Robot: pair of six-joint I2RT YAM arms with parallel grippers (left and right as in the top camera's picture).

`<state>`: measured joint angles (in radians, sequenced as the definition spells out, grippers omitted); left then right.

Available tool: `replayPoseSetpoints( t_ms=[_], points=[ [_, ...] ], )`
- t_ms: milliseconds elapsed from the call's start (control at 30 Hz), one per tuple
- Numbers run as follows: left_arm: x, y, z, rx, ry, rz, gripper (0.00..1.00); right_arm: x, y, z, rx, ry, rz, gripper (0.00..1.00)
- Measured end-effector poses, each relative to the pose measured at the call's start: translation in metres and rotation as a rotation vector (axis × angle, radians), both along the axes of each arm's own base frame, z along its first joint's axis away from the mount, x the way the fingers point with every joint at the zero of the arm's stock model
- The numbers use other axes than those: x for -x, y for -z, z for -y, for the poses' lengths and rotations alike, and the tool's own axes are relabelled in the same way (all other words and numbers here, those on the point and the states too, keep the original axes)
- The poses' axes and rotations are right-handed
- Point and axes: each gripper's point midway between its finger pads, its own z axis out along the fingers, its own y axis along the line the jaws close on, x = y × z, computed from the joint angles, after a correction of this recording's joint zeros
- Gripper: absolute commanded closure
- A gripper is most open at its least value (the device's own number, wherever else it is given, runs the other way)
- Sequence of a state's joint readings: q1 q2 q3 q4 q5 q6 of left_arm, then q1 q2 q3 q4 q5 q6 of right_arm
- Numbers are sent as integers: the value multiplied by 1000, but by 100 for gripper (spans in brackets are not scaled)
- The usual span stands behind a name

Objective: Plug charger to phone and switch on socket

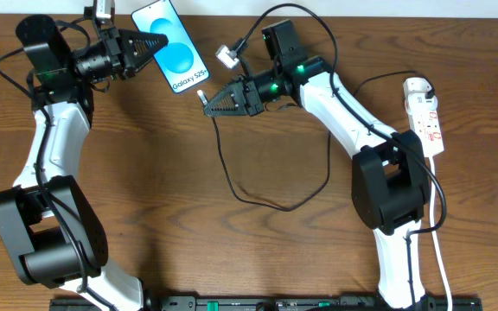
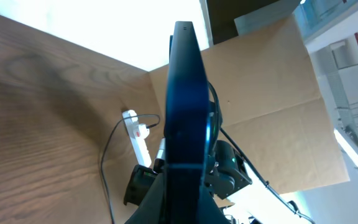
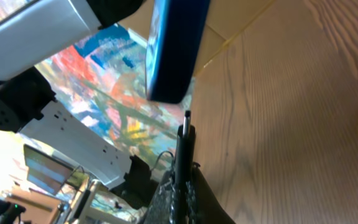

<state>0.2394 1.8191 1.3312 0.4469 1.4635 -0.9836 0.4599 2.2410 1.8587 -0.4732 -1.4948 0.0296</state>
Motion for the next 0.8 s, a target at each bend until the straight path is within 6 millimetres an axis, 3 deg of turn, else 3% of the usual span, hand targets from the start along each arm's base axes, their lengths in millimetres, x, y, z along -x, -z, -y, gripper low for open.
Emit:
replayPoseSetpoints(
  t_ms=[267, 800],
  points=[
    [0, 0, 0, 14, -1, -33, 93, 0, -16, -12, -30, -32, -2, 99],
    [0, 0, -1, -4, 2, 12, 93, 5, -16, -13, 4, -44, -92, 99]
  ],
)
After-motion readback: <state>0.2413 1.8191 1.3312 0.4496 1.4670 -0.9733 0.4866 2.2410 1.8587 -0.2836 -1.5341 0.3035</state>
